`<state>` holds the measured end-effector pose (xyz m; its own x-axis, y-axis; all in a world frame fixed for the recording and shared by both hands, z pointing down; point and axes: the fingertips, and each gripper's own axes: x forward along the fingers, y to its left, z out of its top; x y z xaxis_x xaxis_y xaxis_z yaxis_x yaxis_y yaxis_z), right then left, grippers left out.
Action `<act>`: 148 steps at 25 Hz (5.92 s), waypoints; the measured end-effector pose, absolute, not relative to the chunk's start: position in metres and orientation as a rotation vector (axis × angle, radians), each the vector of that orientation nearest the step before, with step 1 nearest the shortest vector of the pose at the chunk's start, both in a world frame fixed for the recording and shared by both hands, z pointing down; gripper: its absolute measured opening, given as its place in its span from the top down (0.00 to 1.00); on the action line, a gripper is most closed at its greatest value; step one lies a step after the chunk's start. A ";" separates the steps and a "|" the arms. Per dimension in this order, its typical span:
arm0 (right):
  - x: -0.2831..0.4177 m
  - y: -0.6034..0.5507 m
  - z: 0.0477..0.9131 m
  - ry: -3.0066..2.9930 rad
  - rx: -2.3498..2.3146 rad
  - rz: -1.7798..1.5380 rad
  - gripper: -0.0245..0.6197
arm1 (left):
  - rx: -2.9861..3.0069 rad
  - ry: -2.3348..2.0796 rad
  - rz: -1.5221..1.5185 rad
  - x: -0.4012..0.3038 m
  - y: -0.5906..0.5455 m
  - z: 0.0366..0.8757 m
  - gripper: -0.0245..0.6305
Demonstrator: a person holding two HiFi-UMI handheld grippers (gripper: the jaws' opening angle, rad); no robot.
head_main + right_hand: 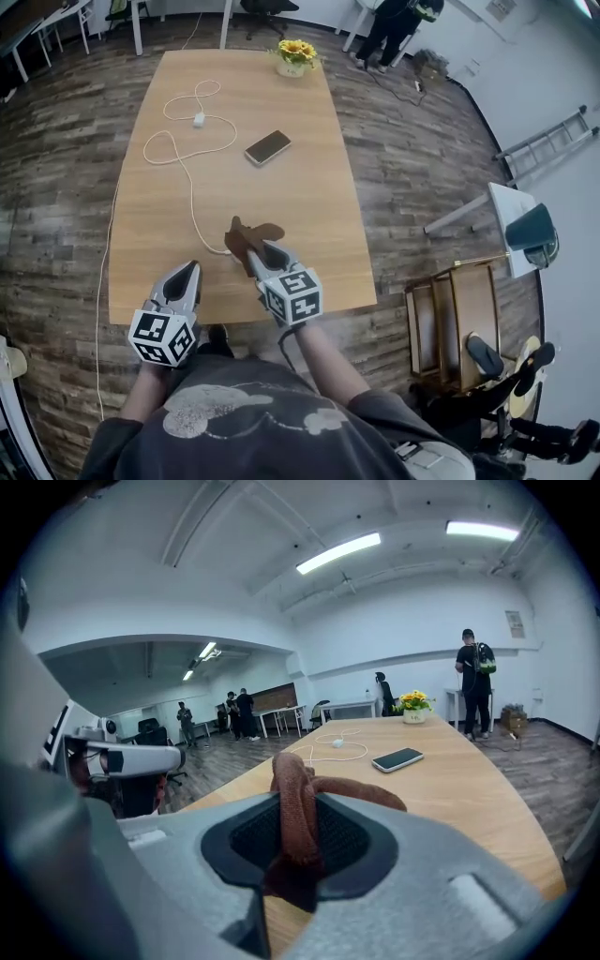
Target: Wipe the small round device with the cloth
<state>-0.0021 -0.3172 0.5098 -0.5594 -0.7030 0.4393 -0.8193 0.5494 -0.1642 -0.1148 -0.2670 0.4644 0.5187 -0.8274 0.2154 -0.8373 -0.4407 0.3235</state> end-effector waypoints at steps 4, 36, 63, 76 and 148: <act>-0.004 -0.335 0.521 -2.404 1.303 0.509 0.85 | 2.389 -1.316 0.048 -0.119 -0.291 0.468 0.93; 0.012 -0.304 0.522 -2.446 1.275 0.488 0.85 | 2.379 -1.147 0.150 -0.111 -0.313 0.508 0.93; 0.051 -0.283 0.577 -2.434 0.833 0.672 0.85 | 2.258 -1.397 0.149 -0.074 -0.303 0.501 0.93; 0.058 -0.355 0.526 -2.643 1.068 0.719 0.85 | 2.227 -1.486 0.115 -0.095 -0.316 0.495 0.93; -0.056 -0.313 0.528 -2.518 0.648 0.405 0.85 | 2.157 -1.530 0.112 -0.132 -0.291 0.511 0.93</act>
